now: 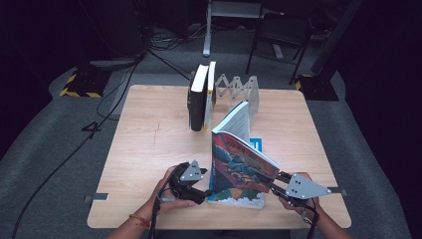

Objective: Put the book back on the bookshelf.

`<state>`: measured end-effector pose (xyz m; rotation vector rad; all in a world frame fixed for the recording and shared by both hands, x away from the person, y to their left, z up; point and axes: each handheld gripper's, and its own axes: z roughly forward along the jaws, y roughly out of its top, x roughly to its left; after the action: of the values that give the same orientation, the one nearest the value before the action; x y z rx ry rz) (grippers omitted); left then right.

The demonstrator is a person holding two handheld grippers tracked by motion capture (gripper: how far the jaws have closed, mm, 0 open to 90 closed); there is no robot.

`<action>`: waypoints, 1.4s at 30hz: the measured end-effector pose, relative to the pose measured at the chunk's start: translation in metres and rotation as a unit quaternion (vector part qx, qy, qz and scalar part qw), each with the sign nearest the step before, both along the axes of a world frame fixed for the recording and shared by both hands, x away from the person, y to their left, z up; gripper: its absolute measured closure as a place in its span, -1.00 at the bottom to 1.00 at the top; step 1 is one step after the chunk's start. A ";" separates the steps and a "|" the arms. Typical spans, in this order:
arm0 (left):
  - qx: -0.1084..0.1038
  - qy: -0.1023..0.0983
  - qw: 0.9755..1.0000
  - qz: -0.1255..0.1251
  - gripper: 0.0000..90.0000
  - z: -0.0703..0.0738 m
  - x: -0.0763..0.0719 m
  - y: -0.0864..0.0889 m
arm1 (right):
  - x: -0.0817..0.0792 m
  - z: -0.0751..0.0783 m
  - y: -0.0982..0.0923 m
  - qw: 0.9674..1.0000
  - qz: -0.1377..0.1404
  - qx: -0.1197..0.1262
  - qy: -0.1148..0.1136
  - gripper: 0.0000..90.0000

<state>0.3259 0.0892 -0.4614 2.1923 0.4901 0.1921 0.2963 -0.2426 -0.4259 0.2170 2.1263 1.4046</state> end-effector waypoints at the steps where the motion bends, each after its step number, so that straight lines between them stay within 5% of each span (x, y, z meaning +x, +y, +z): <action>1: -0.004 0.003 1.000 0.002 -0.40 -0.001 0.001 -0.002 | 0.000 0.000 0.000 1.000 0.000 0.000 0.000 0.89; 4: -0.023 0.016 1.000 0.006 -0.31 -0.003 0.008 -0.012 | -0.001 0.000 0.000 1.000 -0.001 0.002 0.000 0.89; 10: -0.054 -0.010 0.998 0.002 -0.09 0.002 0.018 -0.026 | -0.003 -0.001 0.000 1.000 -0.006 0.002 -0.004 0.89; 14: -0.043 -0.028 0.999 0.001 -0.02 0.009 0.020 -0.031 | -0.002 -0.001 0.000 1.000 -0.006 0.002 -0.005 0.88; 20: -0.055 -0.056 0.997 0.008 0.06 0.021 0.022 -0.038 | 0.001 -0.002 0.002 1.000 -0.020 0.004 -0.008 0.88; 24: -0.062 -0.080 0.995 -0.003 0.30 0.030 0.023 -0.042 | 0.005 -0.002 0.001 1.000 -0.028 0.004 -0.011 0.86; 29: -0.061 -0.080 0.995 -0.011 0.48 0.033 0.025 -0.045 | 0.011 -0.002 -0.005 0.998 -0.055 0.014 -0.013 0.81; 38: -0.058 -0.093 0.994 -0.018 0.55 0.034 0.025 -0.047 | 0.015 0.006 -0.021 0.991 -0.116 0.061 -0.018 0.42; 42: -0.058 -0.100 0.993 -0.026 0.57 0.033 0.021 -0.047 | 0.024 0.005 -0.031 0.988 -0.132 0.074 0.008 0.16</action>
<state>0.3467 0.0425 -0.4285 2.0451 0.3232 0.3421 0.3200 -0.2738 -0.4204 0.5489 1.9236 1.4055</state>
